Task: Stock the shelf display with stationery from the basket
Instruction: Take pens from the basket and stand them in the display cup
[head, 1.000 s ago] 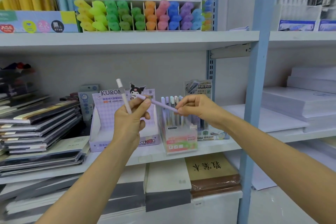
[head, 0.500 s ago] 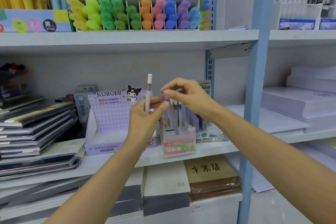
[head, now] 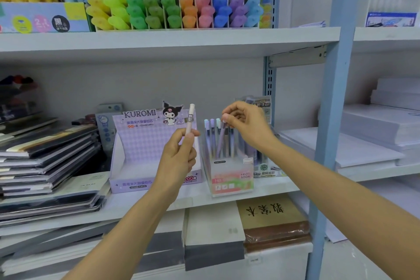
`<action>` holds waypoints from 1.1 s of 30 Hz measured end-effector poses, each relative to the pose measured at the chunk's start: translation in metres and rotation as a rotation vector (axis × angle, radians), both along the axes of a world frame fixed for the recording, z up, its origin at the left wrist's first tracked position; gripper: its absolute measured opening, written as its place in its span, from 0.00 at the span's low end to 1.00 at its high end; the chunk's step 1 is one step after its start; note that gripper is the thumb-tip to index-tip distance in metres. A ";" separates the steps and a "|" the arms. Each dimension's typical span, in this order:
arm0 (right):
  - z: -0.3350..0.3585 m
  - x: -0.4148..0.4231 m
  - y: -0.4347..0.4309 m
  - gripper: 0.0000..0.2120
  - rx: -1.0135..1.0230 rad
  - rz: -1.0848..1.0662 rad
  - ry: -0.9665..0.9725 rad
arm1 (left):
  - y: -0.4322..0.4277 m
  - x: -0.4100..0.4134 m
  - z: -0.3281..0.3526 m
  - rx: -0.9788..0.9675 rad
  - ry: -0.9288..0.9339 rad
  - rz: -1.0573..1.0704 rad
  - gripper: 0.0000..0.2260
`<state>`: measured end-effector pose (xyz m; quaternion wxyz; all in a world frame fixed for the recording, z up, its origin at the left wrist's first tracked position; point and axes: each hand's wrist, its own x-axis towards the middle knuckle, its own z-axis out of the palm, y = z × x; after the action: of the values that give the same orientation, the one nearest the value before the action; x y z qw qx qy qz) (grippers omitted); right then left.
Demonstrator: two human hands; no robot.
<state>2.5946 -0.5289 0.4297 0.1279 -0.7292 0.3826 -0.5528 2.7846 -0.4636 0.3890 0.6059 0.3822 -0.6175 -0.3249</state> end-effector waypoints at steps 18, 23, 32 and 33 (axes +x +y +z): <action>0.010 0.012 -0.010 0.02 -0.051 -0.023 0.062 | -0.009 0.006 -0.009 0.073 0.011 -0.008 0.08; 0.006 0.014 -0.013 0.05 -0.040 -0.021 0.116 | -0.009 0.005 -0.010 0.064 0.026 -0.014 0.08; 0.001 0.019 -0.019 0.06 -0.104 -0.201 0.318 | -0.004 0.005 -0.007 0.035 0.037 -0.024 0.07; 0.001 0.018 -0.019 0.08 -0.089 -0.203 0.394 | -0.003 0.004 -0.007 0.033 0.035 -0.029 0.07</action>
<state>2.6124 -0.5476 0.4306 -0.0380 -0.7857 0.4469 -0.4261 2.7889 -0.4667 0.3822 0.6055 0.3774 -0.6068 -0.3503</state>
